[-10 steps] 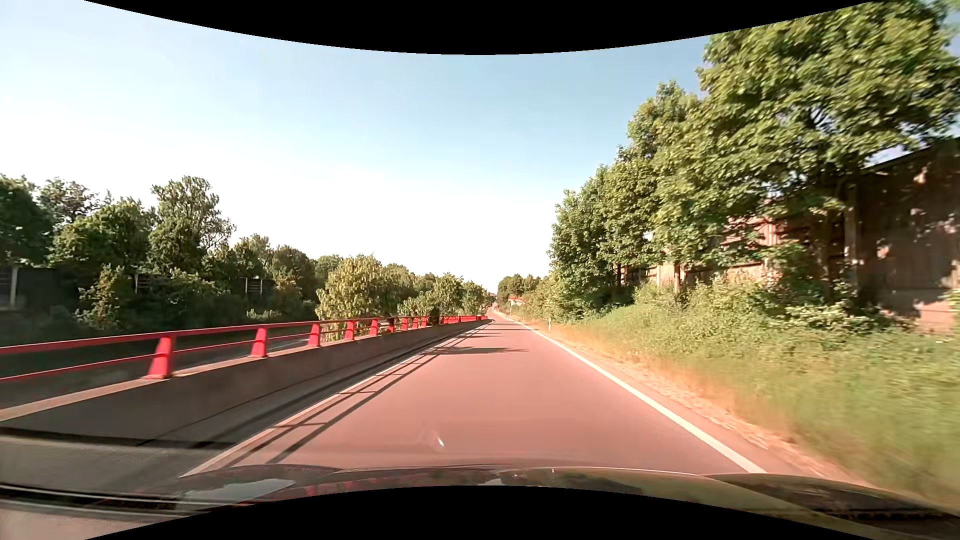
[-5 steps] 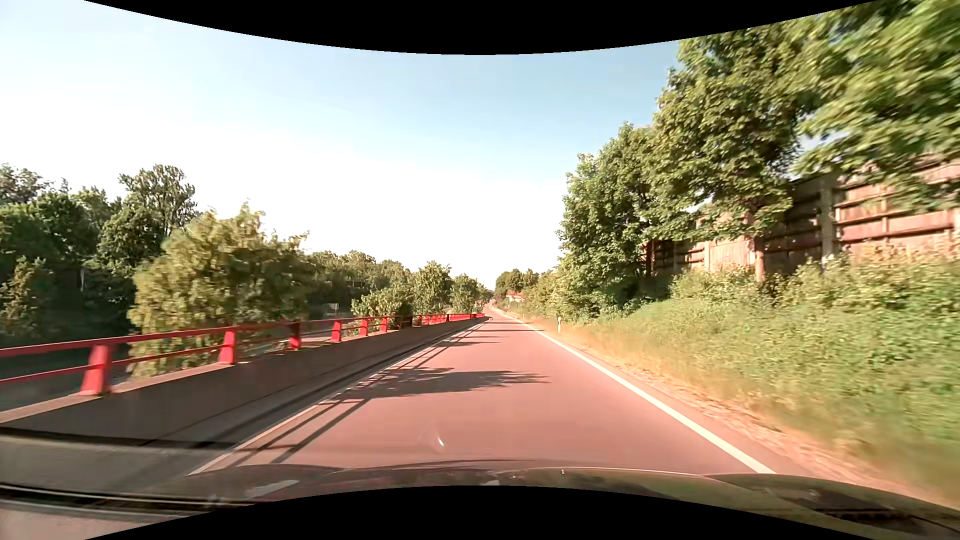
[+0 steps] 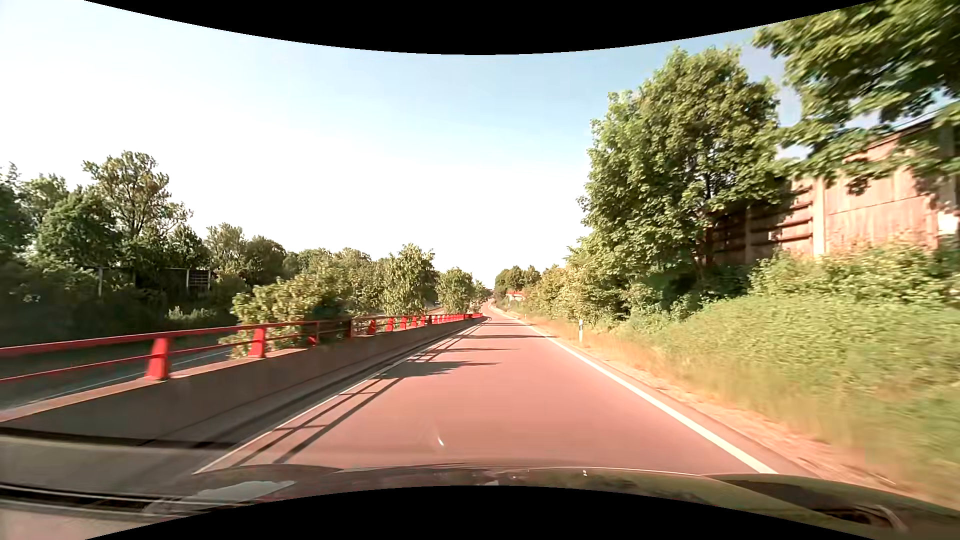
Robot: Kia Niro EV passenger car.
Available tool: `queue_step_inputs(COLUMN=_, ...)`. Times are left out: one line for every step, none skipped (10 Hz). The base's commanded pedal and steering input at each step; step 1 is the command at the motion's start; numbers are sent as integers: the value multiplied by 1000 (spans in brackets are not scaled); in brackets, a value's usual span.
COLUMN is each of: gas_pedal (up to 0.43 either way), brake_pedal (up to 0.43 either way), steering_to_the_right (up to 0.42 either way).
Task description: Follow the waypoints while adhering to traffic rules and regulations
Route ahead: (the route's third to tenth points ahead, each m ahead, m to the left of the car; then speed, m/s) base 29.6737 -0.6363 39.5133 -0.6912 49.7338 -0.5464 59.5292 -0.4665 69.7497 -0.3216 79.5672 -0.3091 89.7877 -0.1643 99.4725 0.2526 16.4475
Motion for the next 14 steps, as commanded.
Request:
queue_step_inputs(gas_pedal=441, brake_pedal=6, steering_to_the_right=-3)
queue_step_inputs(gas_pedal=441, brake_pedal=6, steering_to_the_right=-3)
queue_step_inputs(gas_pedal=441, brake_pedal=6, steering_to_the_right=-3)
queue_step_inputs(gas_pedal=441, brake_pedal=6, steering_to_the_right=-3)
queue_step_inputs(gas_pedal=441, brake_pedal=6, steering_to_the_right=-3)
queue_step_inputs(gas_pedal=441, brake_pedal=6, steering_to_the_right=-3)
queue_step_inputs(gas_pedal=441, brake_pedal=6, steering_to_the_right=-3)
queue_step_inputs(gas_pedal=441, brake_pedal=6, steering_to_the_right=-3)
queue_step_inputs(gas_pedal=441, brake_pedal=6, steering_to_the_right=-3)
queue_step_inputs(gas_pedal=441, brake_pedal=6, steering_to_the_right=-3)
queue_step_inputs(gas_pedal=441, brake_pedal=6, steering_to_the_right=-3)
queue_step_inputs(gas_pedal=441, brake_pedal=6, steering_to_the_right=-3)
queue_step_inputs(gas_pedal=441, brake_pedal=6, steering_to_the_right=-3)
queue_step_inputs(gas_pedal=441, brake_pedal=6, steering_to_the_right=-3)
